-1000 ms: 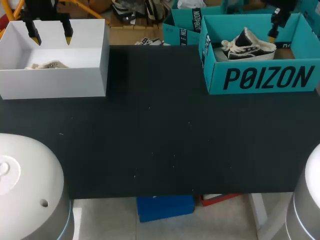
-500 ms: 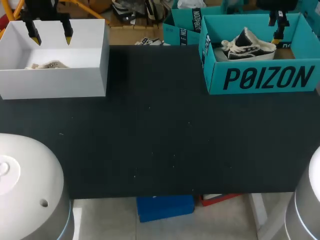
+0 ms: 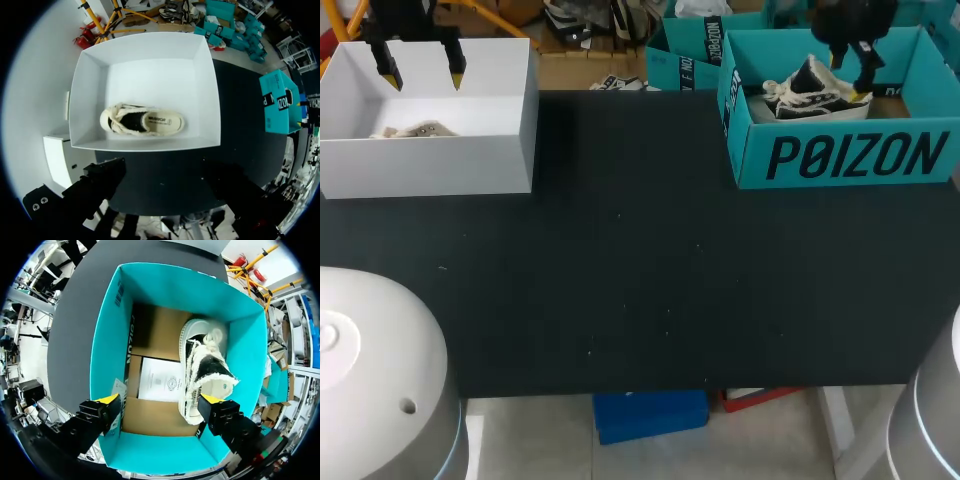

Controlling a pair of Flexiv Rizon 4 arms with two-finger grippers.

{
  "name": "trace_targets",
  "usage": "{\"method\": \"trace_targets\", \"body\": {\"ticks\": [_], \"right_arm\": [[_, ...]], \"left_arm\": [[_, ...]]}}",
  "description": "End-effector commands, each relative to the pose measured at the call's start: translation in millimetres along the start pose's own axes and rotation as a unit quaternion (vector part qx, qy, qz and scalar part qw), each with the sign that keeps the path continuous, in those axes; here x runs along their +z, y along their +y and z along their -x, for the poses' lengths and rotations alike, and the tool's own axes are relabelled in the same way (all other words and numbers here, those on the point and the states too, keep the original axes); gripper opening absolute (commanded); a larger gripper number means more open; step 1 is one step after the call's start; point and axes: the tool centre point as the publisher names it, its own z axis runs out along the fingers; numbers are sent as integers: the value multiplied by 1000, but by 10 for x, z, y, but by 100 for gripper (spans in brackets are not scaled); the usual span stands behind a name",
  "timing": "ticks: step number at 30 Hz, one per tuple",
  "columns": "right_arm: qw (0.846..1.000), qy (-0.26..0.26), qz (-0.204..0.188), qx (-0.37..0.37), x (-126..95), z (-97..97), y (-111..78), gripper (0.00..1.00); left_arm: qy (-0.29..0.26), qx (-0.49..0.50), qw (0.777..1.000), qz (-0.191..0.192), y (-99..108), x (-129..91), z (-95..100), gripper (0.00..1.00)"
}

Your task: Take the shoe out of the shoebox, open the shoe tongue, remove and reinsert the insole, then place the shoe into the shoebox

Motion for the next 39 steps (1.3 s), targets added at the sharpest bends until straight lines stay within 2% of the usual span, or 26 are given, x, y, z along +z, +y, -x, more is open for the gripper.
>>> {"method": "trace_targets", "body": {"ticks": [1,3,7,10,13,16,17,20,32,37,39], "right_arm": [[1000,11,3,4,102,78,-19,78],[1000,11,6,6,137,73,-16,82],[1000,7,12,15,219,72,-29,76],[1000,5,14,19,290,92,-57,77],[1000,3,16,19,340,133,-69,73],[1000,2,18,16,405,190,-89,73],[1000,1,18,15,429,220,-94,67],[1000,0,18,9,481,294,-109,62],[1000,3,19,-2,734,583,-215,62],[1000,4,20,-4,858,678,-235,50],[1000,5,22,-3,917,699,-226,50]], "left_arm": [[-1,0,1000,1,4,-7,0,100],[-1,0,1000,1,4,-7,0,100],[-1,0,1000,1,4,-7,0,100],[-1,0,1000,1,4,-7,0,100],[-1,0,1000,1,4,-7,0,100],[-1,0,1000,1,4,-7,0,100],[-1,0,1000,1,4,-7,0,100],[-1,0,1000,1,4,-7,0,100],[-1,0,1000,1,4,-7,0,100],[-1,0,1000,1,4,-7,0,100],[-1,0,1000,1,4,-7,0,100]]}}
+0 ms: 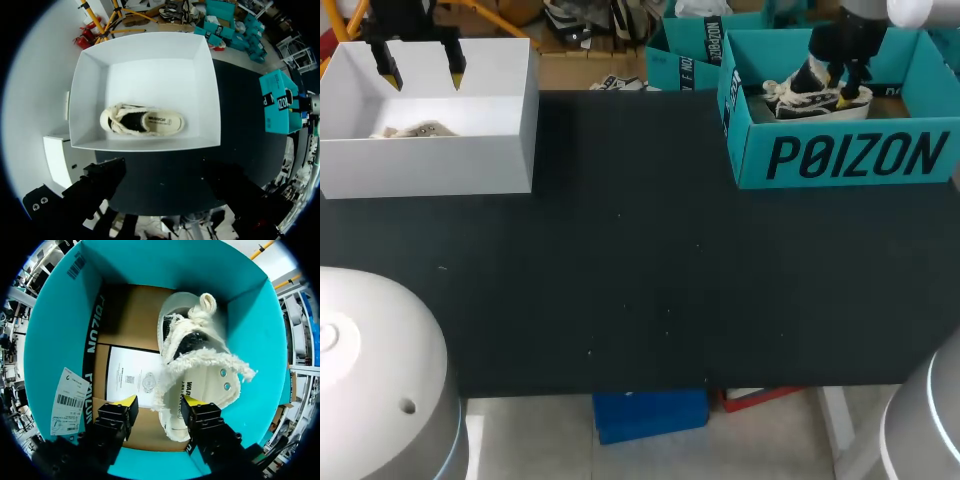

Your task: Take the shoe out of the shoebox, open the shoe tongue, remove and reinsert the insole, then place the shoe into the shoebox

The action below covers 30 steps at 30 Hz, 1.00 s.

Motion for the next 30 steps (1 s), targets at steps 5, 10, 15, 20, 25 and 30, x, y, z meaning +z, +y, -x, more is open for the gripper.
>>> {"method": "trace_targets", "body": {"ticks": [5,10,15,20,25,30], "right_arm": [[1000,23,12,1,329,183,22,56],[999,30,18,1,511,173,42,54],[999,37,18,0,612,164,55,50],[999,39,11,2,658,167,43,0],[999,34,5,5,567,177,33,0],[1000,26,-3,5,381,169,34,0]], "left_arm": [[-1,0,1000,1,4,-7,0,100],[-1,0,1000,1,4,-7,0,100],[-1,0,1000,1,4,-7,0,100],[-1,0,1000,1,4,-7,0,100],[-1,0,1000,1,4,-7,0,100],[-1,0,1000,1,4,-7,0,100]]}}
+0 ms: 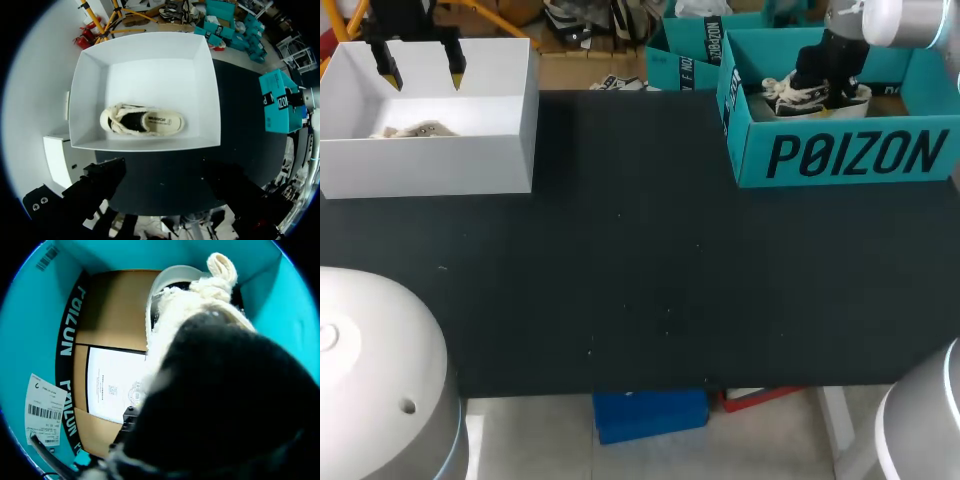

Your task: Take the shoe out of the shoebox, open the shoe tongue, remove and reinsert the insole, then place the shoe into the shoebox

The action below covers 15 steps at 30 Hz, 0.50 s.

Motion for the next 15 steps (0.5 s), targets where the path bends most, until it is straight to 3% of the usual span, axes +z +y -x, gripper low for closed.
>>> {"method": "trace_targets", "body": {"ticks": [1,15], "right_arm": [[1000,0,-7,2,-203,-13,12,0],[999,-29,-28,33,-637,-242,65,0]], "left_arm": [[-1,0,1000,1,4,-7,0,100],[-1,0,1000,1,4,-7,0,100]]}}
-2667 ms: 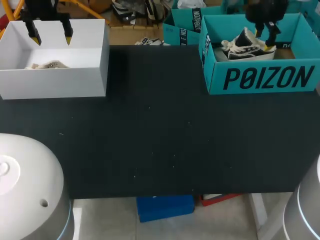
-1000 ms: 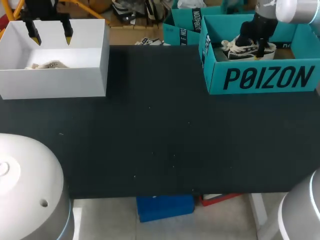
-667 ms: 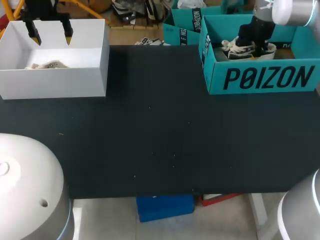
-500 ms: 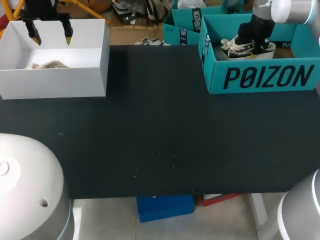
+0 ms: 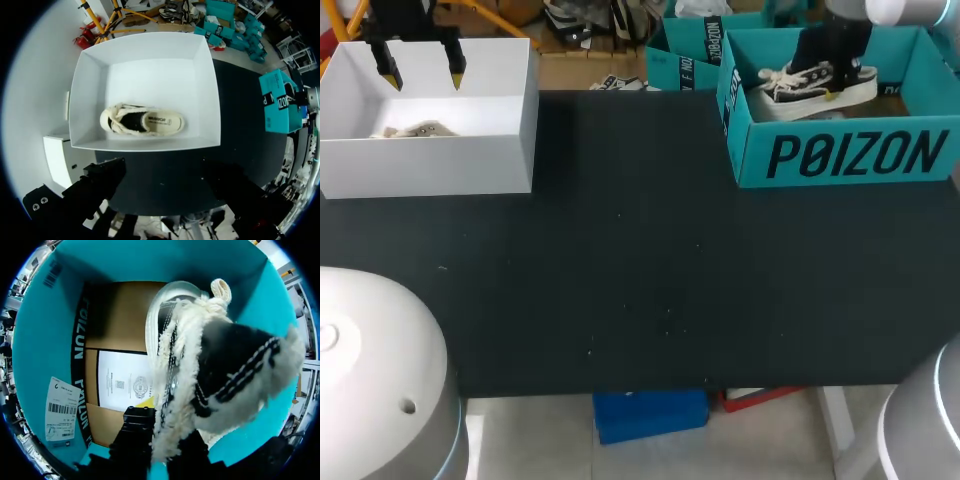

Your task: Take the shoe out of the shoebox, open the shoe tongue, remove and reinsert the insole, then place the shoe into the shoebox

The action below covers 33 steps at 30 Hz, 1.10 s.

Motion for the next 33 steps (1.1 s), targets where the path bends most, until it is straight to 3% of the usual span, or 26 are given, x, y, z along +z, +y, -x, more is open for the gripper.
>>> {"method": "trace_targets", "body": {"ticks": [1,5,8,21,33], "right_arm": [[1000,-24,-8,12,-260,-247,33,0],[999,-40,-11,25,-439,-284,68,0],[996,-69,22,61,-616,-289,102,0],[986,-144,-11,83,-1500,-401,346,0],[980,-186,-29,61,-2063,-907,608,0]], "left_arm": [[-1,0,1000,1,4,-6,-1,100],[-1,0,1000,1,4,-6,-1,100],[-1,0,1000,1,4,-6,-1,100],[-1,0,1000,1,4,-6,-1,100],[-1,0,1000,1,4,-6,-1,100]]}}
